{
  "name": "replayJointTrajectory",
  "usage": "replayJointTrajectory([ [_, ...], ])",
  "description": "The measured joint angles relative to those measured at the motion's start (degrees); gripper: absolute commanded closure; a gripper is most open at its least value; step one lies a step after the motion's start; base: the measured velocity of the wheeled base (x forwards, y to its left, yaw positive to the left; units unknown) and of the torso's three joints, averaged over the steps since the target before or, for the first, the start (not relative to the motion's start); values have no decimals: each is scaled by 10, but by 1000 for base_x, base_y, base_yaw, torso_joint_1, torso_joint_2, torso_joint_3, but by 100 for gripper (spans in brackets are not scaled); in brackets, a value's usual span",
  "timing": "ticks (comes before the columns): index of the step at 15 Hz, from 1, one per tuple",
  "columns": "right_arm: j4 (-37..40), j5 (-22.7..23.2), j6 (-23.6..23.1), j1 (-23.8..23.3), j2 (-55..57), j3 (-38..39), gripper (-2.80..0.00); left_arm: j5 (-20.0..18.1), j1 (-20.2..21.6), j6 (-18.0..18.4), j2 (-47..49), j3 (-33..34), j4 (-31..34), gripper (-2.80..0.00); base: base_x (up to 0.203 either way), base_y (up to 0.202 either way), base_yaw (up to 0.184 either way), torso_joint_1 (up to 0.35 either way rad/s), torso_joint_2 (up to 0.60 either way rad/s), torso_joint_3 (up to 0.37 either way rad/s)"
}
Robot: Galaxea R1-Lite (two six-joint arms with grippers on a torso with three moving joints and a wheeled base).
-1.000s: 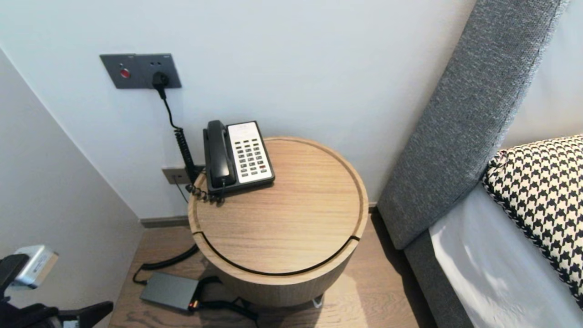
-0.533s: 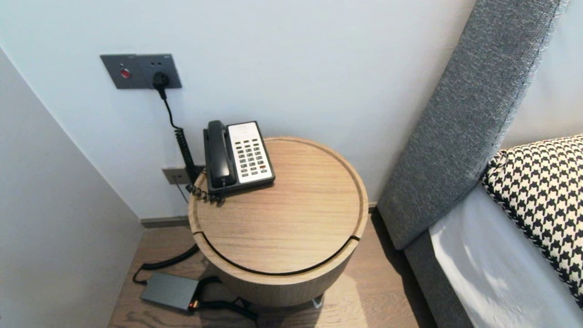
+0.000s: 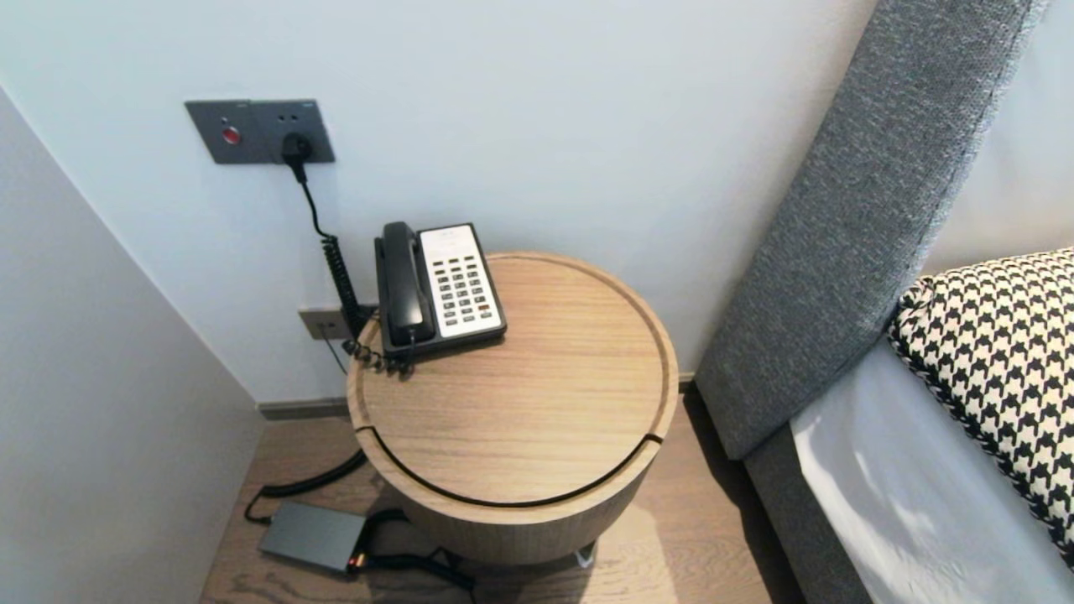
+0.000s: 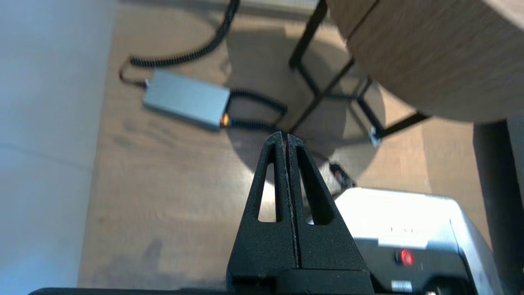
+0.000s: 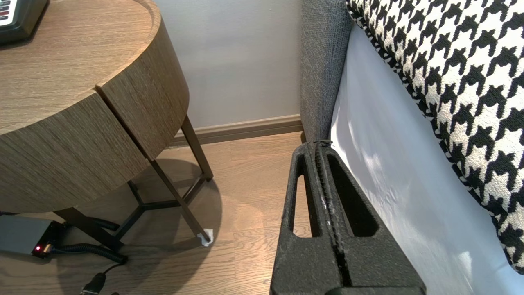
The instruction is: Open the nightstand drawer
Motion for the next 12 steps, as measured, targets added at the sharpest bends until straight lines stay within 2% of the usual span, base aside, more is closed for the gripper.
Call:
replayJointTrajectory([
  [5, 0, 0, 0, 0, 0, 0, 0, 4, 25, 3, -60, -1, 4, 0, 0, 0, 0, 0, 0, 0],
  [12, 0, 0, 0, 0, 0, 0, 0, -4, 24, 10, -126, 1, -4, 0, 0, 0, 0, 0, 0, 0],
])
